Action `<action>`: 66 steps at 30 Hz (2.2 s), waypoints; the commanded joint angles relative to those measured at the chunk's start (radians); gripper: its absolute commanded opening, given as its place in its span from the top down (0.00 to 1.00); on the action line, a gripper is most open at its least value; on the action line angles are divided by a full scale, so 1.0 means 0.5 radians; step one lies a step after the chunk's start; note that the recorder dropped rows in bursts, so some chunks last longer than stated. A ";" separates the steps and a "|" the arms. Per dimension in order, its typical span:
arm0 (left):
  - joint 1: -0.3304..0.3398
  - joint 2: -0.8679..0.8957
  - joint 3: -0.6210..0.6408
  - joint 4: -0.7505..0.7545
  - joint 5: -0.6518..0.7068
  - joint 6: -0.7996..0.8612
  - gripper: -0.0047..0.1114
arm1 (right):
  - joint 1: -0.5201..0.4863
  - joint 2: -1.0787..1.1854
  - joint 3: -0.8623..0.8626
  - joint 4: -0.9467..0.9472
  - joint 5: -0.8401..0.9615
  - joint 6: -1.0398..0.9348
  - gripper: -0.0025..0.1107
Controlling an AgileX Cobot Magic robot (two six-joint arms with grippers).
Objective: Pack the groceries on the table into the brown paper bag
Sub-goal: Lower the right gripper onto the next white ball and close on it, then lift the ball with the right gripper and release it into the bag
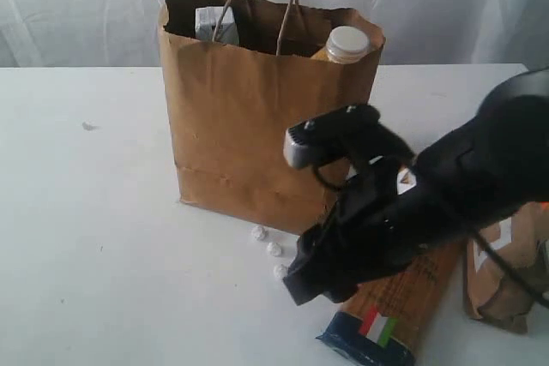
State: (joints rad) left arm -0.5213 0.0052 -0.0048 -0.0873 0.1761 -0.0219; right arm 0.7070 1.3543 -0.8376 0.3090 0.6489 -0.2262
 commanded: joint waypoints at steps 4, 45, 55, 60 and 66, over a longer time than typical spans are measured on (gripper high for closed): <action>0.001 -0.010 0.010 -0.015 -0.003 0.000 0.96 | 0.062 0.468 0.010 0.010 -0.456 -0.026 0.53; 0.001 -0.010 0.010 0.067 0.007 0.133 0.96 | 0.062 1.067 -0.217 0.010 -0.576 0.002 0.77; 0.001 -0.010 0.010 0.067 0.007 0.133 0.96 | 0.062 0.913 -0.217 0.010 -0.470 0.002 0.94; 0.001 -0.010 0.010 0.067 0.007 0.133 0.96 | 0.062 0.670 -0.209 0.001 -0.340 0.002 0.94; 0.001 -0.010 0.010 0.067 0.007 0.133 0.96 | 0.058 0.232 -0.209 -0.126 -0.279 0.026 0.94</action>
State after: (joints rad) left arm -0.5213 0.0052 -0.0048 -0.0549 0.1761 0.0424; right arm 0.7376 1.5611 -0.9450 0.2853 0.4987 -0.2278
